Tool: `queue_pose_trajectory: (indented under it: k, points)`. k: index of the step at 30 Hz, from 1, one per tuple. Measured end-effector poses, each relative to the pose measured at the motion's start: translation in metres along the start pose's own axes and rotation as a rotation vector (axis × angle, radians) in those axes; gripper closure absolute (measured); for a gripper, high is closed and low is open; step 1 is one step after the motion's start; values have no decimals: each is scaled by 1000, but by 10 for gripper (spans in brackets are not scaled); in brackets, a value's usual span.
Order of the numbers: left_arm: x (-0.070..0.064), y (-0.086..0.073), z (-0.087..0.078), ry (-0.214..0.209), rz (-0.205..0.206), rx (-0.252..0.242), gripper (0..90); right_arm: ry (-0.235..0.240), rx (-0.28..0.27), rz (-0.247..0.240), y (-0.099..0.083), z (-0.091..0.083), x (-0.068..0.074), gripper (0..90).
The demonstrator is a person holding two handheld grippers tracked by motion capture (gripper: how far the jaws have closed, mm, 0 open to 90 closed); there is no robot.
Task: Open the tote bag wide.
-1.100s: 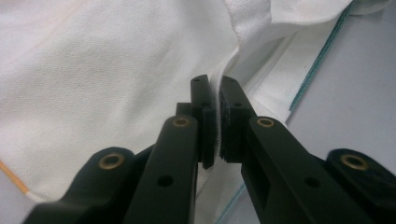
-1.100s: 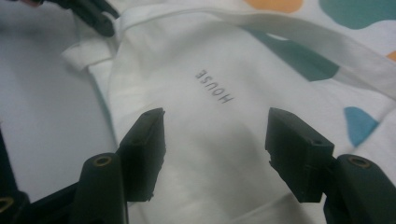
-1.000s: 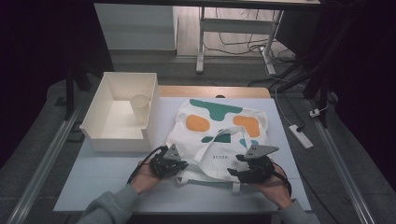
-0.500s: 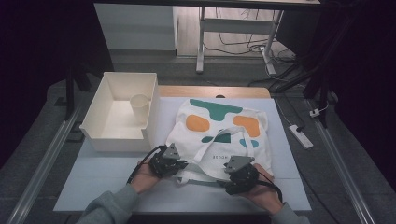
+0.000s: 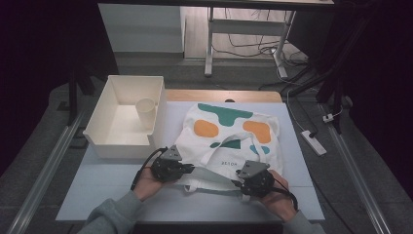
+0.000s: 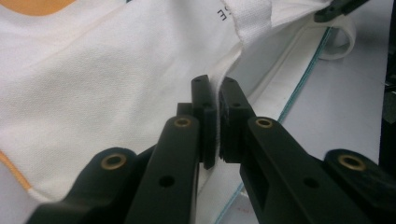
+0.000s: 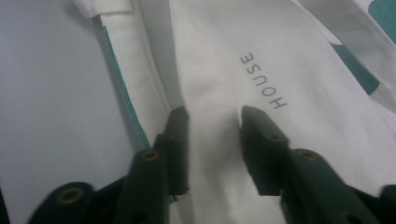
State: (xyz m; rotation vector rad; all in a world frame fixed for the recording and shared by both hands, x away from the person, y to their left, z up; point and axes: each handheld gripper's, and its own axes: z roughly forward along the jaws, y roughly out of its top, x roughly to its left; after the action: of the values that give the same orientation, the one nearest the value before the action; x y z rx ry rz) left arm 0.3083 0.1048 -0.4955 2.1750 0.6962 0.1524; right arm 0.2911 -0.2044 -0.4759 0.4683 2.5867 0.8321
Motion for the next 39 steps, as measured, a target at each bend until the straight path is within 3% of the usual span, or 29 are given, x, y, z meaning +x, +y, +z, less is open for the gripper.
queue_pose_trajectory:
  k: [1,2,5,12,19,24,28,32,39]
  points:
    - [0,0,0,3,2,2,861,-2,-3,-4,0,0,0,707]
    - [0,0,1,3,3,3,861,-1,-15,-6,-1,0,-1,820]
    - [-1,0,1,3,5,0,860,2,-41,6,-2,-2,-4,884]
    - [-2,0,0,5,14,-1,859,1,-60,25,-1,-4,-8,893]
    - [-4,0,-6,3,20,-9,858,30,-66,43,2,-10,-8,897]
    - [-11,-3,-25,-13,16,-62,858,83,-119,29,12,-29,0,899]
    - [-15,-3,-42,-12,17,-118,858,133,-188,44,22,-45,1,899]
    - [-12,1,-38,-18,12,-117,857,94,-212,46,29,-51,-4,899]
    - [-4,9,-27,11,-3,-118,858,59,-245,96,36,-42,-32,898]
